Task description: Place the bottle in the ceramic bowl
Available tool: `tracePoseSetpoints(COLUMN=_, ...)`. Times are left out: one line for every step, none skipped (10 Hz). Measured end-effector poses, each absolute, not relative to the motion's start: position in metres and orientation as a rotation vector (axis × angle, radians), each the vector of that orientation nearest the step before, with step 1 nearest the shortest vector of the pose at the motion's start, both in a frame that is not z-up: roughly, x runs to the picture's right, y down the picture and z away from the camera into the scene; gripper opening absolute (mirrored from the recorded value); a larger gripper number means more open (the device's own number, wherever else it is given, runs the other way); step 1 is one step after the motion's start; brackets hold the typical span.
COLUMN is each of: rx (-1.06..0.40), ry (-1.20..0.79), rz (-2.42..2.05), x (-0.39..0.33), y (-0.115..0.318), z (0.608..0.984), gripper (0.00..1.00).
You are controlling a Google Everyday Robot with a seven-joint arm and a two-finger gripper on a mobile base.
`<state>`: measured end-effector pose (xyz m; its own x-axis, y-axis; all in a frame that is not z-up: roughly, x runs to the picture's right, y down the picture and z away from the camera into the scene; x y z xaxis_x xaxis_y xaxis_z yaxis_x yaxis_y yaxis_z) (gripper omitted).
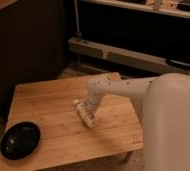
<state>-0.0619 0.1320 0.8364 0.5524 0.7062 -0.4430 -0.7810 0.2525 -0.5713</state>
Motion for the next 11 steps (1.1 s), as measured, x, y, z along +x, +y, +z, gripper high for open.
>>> tracePoseSetpoints(rx=-0.866, ry=0.076, rz=0.997, x=-0.083, y=0.125, z=0.83, gripper=0.04)
tracePoseSetpoints(rx=-0.89, ry=0.044, rz=0.978, x=-0.105, y=0.118, z=0.823, gripper=0.04)
tracePoseSetpoints(rx=-0.934, ry=-0.015, rz=0.927, x=-0.149, y=0.111, z=0.806, gripper=0.04)
tracePoseSetpoints(rx=-0.963, ry=-0.045, rz=0.888, x=-0.171, y=0.111, z=0.793, gripper=0.04)
tracePoseSetpoints(rx=-0.99, ry=-0.079, rz=0.851, x=-0.192, y=0.113, z=0.78, gripper=0.04)
tracePoseSetpoints(rx=-1.04, ry=-0.118, rz=0.805, x=-0.215, y=0.118, z=0.764, gripper=0.04)
tracePoseSetpoints(rx=-1.131, ry=-0.16, rz=0.743, x=-0.238, y=0.127, z=0.747, gripper=0.04)
tracePoseSetpoints(rx=-1.188, ry=-0.178, rz=0.694, x=-0.251, y=0.134, z=0.735, gripper=0.04)
tracePoseSetpoints(rx=-1.222, ry=-0.178, rz=0.649, x=-0.258, y=0.142, z=0.724, gripper=0.04)
tracePoseSetpoints(rx=-1.262, ry=-0.182, rz=0.58, x=-0.27, y=0.153, z=0.707, gripper=0.04)
tracePoseSetpoints(rx=-1.276, ry=-0.178, rz=0.53, x=-0.273, y=0.16, z=0.694, gripper=0.04)
